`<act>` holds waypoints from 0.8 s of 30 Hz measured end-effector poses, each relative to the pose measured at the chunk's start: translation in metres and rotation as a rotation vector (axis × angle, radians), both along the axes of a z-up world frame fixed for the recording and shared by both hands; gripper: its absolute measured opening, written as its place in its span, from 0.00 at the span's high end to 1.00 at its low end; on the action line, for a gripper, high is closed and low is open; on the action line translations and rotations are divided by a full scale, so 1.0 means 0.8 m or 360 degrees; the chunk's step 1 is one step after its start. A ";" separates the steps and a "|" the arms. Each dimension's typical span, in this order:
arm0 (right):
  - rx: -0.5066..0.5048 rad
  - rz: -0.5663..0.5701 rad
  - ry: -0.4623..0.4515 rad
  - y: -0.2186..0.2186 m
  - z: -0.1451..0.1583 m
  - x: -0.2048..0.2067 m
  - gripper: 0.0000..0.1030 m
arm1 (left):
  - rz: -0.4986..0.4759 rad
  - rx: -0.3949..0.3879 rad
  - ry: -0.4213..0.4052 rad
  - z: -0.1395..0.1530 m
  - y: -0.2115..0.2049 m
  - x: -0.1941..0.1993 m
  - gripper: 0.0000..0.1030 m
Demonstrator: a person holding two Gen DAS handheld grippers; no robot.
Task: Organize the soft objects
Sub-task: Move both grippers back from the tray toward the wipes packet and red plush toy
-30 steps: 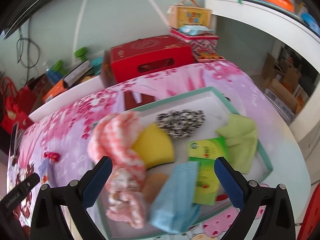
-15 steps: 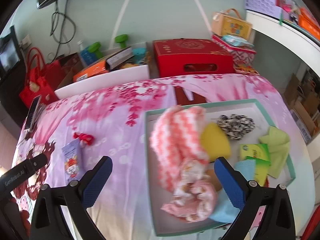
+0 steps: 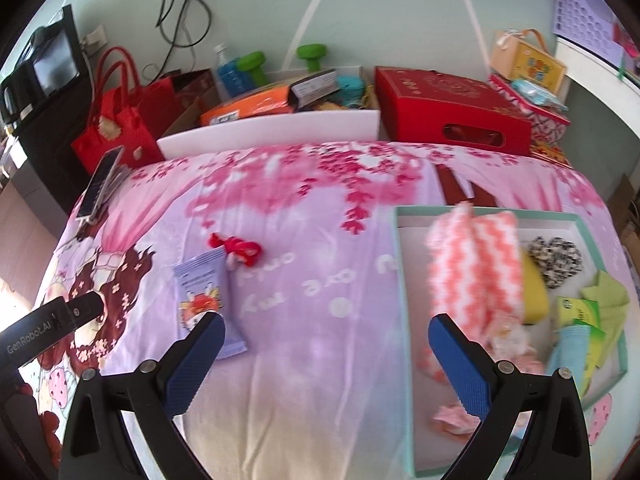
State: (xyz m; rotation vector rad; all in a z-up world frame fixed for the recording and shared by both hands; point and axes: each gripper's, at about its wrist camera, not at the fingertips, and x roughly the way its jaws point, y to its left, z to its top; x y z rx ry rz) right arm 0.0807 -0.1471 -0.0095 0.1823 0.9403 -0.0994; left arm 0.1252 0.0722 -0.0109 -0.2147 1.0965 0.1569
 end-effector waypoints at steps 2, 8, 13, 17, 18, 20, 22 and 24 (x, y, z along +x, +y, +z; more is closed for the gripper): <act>-0.0004 0.0026 0.0004 0.008 -0.006 0.007 0.00 | 0.0011 0.0004 0.0012 -0.004 0.004 0.002 0.05; 0.0007 0.0061 0.0019 0.017 -0.031 0.033 0.00 | 0.0044 -0.0037 0.0040 -0.023 0.008 0.010 0.05; 0.0017 0.0044 -0.0013 0.012 -0.038 0.042 0.00 | 0.0027 -0.0057 0.0033 -0.036 -0.001 0.022 0.05; 0.0043 0.0019 -0.0010 0.003 -0.042 0.046 0.00 | 0.0006 -0.0092 0.0040 -0.044 -0.008 0.031 0.05; 0.0046 0.0012 -0.0010 0.001 -0.042 0.045 0.00 | -0.0004 -0.0107 0.0045 -0.046 -0.010 0.034 0.05; 0.0056 0.0003 -0.0011 -0.003 -0.042 0.044 0.00 | -0.0017 -0.0133 0.0049 -0.048 -0.014 0.037 0.05; 0.0061 -0.0003 -0.0016 -0.006 -0.041 0.044 0.00 | -0.0032 -0.0141 0.0048 -0.049 -0.019 0.040 0.05; 0.0069 -0.0008 -0.0027 -0.010 -0.039 0.043 0.00 | -0.0052 -0.0137 0.0047 -0.049 -0.025 0.041 0.05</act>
